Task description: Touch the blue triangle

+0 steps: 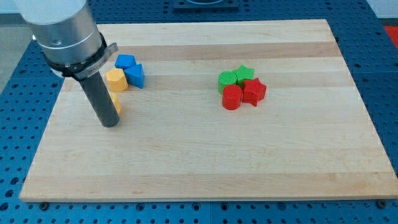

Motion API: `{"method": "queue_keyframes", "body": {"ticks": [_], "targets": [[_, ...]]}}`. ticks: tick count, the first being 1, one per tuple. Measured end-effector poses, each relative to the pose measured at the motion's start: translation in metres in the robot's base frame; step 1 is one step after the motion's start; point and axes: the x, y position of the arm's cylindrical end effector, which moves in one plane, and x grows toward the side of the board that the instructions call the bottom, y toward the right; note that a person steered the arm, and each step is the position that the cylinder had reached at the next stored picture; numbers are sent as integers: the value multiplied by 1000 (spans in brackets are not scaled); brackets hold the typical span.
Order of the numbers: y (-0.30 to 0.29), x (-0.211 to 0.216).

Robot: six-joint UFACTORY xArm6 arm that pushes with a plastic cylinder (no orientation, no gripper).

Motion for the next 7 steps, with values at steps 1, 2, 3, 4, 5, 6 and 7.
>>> {"method": "queue_keyframes", "body": {"ticks": [1,2,3,4,5,6,7], "targets": [[-7,-7],[-15,-12],[-15,-26],[-15,-32],[-13,-21],[0,-26],[18,-35]]}}
